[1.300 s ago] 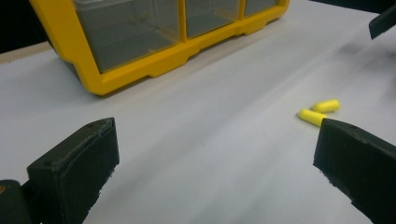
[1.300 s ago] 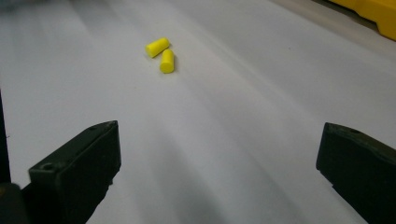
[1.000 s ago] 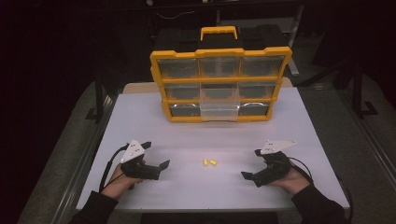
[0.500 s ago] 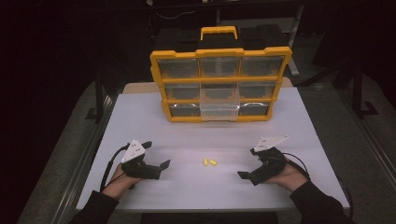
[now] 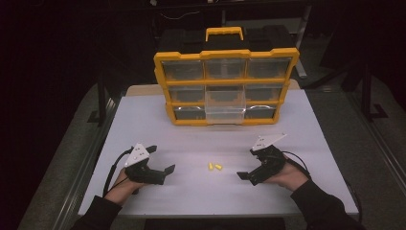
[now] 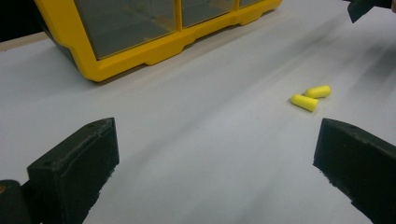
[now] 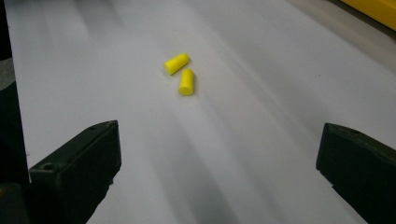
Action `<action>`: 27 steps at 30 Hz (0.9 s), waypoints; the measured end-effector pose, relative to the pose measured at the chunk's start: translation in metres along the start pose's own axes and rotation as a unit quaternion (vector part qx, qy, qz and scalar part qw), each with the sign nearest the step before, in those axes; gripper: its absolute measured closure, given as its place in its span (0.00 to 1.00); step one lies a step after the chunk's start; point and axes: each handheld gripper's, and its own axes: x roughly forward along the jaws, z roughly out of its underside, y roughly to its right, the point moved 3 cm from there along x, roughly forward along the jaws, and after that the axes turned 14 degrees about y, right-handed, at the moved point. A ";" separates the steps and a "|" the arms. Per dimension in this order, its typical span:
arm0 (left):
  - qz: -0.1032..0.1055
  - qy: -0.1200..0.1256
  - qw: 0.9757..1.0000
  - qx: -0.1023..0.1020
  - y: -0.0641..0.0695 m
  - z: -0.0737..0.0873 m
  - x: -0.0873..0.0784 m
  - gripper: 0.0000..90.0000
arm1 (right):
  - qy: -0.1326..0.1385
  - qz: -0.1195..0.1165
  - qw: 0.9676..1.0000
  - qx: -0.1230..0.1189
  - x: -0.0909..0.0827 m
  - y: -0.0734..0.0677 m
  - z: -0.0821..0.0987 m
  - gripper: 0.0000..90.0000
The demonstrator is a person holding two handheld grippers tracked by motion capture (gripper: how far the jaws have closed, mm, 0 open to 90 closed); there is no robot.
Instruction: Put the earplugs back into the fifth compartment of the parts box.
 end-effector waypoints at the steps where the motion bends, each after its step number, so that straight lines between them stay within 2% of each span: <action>1: 0.001 0.000 1.000 -0.001 0.000 0.000 0.000 0.00 | 0.000 0.000 1.000 -0.002 0.001 0.000 -0.001 0.00; 10: 0.001 0.001 1.000 -0.005 -0.001 0.000 0.000 0.00 | -0.001 -0.008 1.000 -0.009 0.010 -0.001 -0.010 0.00; 27: 0.007 0.002 1.000 -0.012 -0.001 0.000 0.000 0.00 | 0.004 -0.013 1.000 -0.008 0.022 -0.001 -0.027 0.00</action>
